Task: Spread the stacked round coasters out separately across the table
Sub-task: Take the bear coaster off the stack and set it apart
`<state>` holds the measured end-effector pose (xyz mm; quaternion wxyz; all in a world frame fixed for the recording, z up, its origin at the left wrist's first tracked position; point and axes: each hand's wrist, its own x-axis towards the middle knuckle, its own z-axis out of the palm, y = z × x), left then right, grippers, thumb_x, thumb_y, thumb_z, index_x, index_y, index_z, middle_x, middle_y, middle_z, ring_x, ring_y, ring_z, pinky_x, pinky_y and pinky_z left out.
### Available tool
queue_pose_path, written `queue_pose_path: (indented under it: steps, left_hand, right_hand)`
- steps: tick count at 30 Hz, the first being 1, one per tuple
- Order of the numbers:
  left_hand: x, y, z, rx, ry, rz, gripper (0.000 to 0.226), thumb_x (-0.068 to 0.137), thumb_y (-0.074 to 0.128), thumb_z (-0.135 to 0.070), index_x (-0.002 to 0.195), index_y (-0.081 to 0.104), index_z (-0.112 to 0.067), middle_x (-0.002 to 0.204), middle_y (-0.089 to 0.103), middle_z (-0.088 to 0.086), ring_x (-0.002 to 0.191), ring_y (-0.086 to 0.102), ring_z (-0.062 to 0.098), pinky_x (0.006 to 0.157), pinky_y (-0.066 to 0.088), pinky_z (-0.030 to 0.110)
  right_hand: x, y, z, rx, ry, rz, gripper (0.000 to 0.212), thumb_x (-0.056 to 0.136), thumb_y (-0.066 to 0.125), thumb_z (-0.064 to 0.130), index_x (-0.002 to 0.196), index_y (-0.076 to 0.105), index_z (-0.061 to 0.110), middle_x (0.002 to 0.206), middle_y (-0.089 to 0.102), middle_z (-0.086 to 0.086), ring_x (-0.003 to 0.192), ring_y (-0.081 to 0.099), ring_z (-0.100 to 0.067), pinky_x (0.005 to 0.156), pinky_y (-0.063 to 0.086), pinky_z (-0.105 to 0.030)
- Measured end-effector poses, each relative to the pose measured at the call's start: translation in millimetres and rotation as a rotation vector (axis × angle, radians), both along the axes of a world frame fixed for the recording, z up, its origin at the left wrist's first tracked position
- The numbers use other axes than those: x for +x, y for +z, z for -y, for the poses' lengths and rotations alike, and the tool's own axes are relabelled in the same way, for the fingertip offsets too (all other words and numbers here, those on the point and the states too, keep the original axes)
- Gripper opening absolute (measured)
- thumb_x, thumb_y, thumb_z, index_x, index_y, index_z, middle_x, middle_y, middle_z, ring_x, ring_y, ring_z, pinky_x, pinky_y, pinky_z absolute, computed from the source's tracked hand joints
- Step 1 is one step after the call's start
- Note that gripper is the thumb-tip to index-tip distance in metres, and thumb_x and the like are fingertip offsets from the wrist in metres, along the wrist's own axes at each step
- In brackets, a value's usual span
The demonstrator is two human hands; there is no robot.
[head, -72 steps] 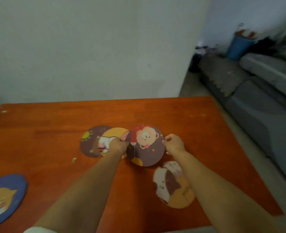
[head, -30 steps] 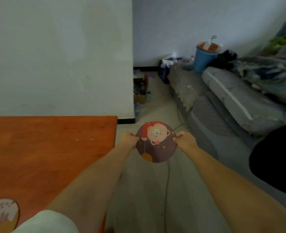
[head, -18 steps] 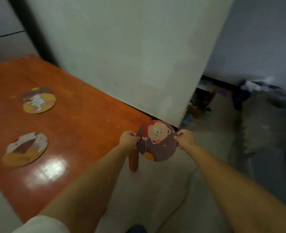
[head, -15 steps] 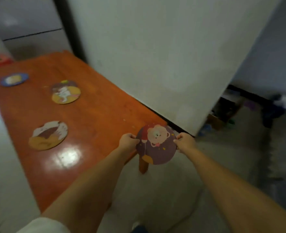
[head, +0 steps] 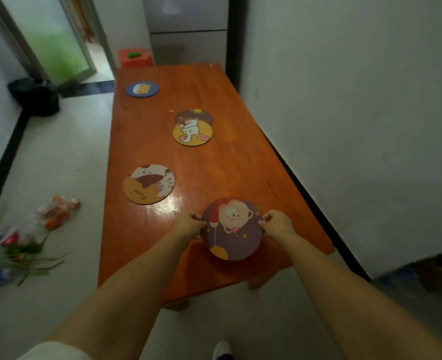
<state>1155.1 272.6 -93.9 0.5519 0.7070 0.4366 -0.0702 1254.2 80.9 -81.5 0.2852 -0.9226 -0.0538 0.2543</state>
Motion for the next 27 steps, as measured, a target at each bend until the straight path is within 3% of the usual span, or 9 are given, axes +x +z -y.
queue_pose_path:
  steps: [3, 6, 9, 13, 17, 19, 22, 24, 27]
  left_hand:
    - [-3.2, -9.7, -5.6, 0.087, -0.002, -0.051, 0.038, 0.09, 0.057, 0.001, 0.058, 0.041, -0.011, 0.061, 0.047, 0.011, 0.058, 0.047, 0.023, 0.066, 0.049, 0.039]
    - [-5.7, -18.7, -8.9, 0.193, -0.018, -0.099, 0.04, 0.087, 0.058, -0.001, 0.054, 0.038, -0.014, 0.064, 0.048, 0.012, 0.069, 0.049, 0.026, 0.075, 0.054, 0.047]
    - [-5.1, -26.1, -10.6, 0.275, -0.02, -0.147, 0.04, 0.087, 0.058, -0.003, 0.056, 0.036, -0.015, 0.066, 0.047, 0.01, 0.073, 0.048, 0.026, 0.067, 0.046, 0.039]
    - [-6.9, -38.6, -11.9, 0.325, -0.028, -0.207, 0.039, 0.088, 0.056, -0.004, 0.059, 0.034, -0.017, 0.063, 0.041, 0.002, 0.075, 0.045, 0.026, 0.066, 0.039, 0.035]
    - [-6.4, -48.2, -8.4, 0.356, -0.022, -0.23, 0.025, 0.089, 0.056, -0.006, 0.071, 0.04, -0.013, 0.075, 0.048, 0.008, 0.078, 0.047, 0.03, 0.065, 0.038, 0.037]
    - [-4.5, -46.3, -7.5, 0.38, -0.019, -0.24, 0.011, 0.088, 0.057, -0.008, 0.096, 0.05, -0.004, 0.097, 0.056, 0.017, 0.09, 0.056, 0.036, 0.067, 0.042, 0.038]
    - [1.4, -40.6, -11.4, 0.387, 0.0, -0.26, 0.033, 0.085, 0.061, -0.009, 0.115, 0.048, 0.0, 0.116, 0.055, 0.021, 0.103, 0.059, 0.038, 0.075, 0.05, 0.042]
    - [8.0, -32.4, -14.1, 0.356, 0.013, -0.246, 0.024, 0.084, 0.061, -0.008, 0.104, 0.05, -0.001, 0.106, 0.058, 0.019, 0.092, 0.06, 0.033, 0.07, 0.05, 0.039]
    - [25.5, -17.3, -16.0, 0.344, 0.01, -0.147, 0.012, 0.085, 0.058, -0.01, 0.09, 0.048, -0.008, 0.093, 0.058, 0.012, 0.077, 0.054, 0.026, 0.056, 0.043, 0.029]
  right_hand:
    - [8.7, -15.2, -13.7, -0.005, 0.039, -0.046, 0.011, 0.091, 0.06, 0.017, 0.084, 0.052, 0.012, 0.087, 0.057, -0.01, 0.081, 0.053, -0.027, 0.089, 0.052, -0.046]
    - [14.7, -26.1, -26.8, -0.016, 0.1, -0.08, 0.015, 0.091, 0.059, 0.015, 0.078, 0.052, 0.011, 0.086, 0.058, -0.012, 0.082, 0.055, -0.027, 0.09, 0.054, -0.048]
    - [18.3, -36.8, -35.4, -0.05, 0.154, -0.087, 0.032, 0.09, 0.058, 0.014, 0.062, 0.042, 0.019, 0.084, 0.058, -0.012, 0.084, 0.059, -0.031, 0.087, 0.054, -0.049]
    - [20.8, -51.7, -39.9, -0.116, 0.24, -0.067, 0.038, 0.091, 0.058, 0.019, 0.062, 0.035, 0.022, 0.081, 0.051, -0.008, 0.083, 0.05, -0.029, 0.081, 0.049, -0.047]
    - [22.9, -54.0, -41.2, -0.141, 0.295, -0.039, 0.015, 0.091, 0.059, 0.021, 0.089, 0.05, 0.009, 0.108, 0.063, -0.02, 0.096, 0.058, -0.032, 0.086, 0.049, -0.046]
    - [26.0, -52.9, -40.9, -0.141, 0.293, -0.048, 0.028, 0.09, 0.061, 0.02, 0.109, 0.052, 0.002, 0.123, 0.059, -0.023, 0.11, 0.058, -0.036, 0.087, 0.05, -0.044]
    - [34.0, -47.6, -35.1, -0.131, 0.267, -0.064, 0.047, 0.091, 0.061, 0.023, 0.125, 0.046, -0.005, 0.142, 0.046, -0.026, 0.123, 0.052, -0.036, 0.087, 0.048, -0.041]
    - [43.3, -38.8, -28.4, -0.127, 0.237, -0.057, 0.046, 0.093, 0.057, 0.027, 0.124, 0.048, -0.005, 0.13, 0.057, -0.024, 0.116, 0.056, -0.035, 0.08, 0.046, -0.038]
    - [60.4, -19.6, -13.6, -0.082, 0.195, -0.017, 0.024, 0.095, 0.054, 0.027, 0.099, 0.05, 0.004, 0.107, 0.061, -0.019, 0.094, 0.054, -0.025, 0.082, 0.046, -0.037]
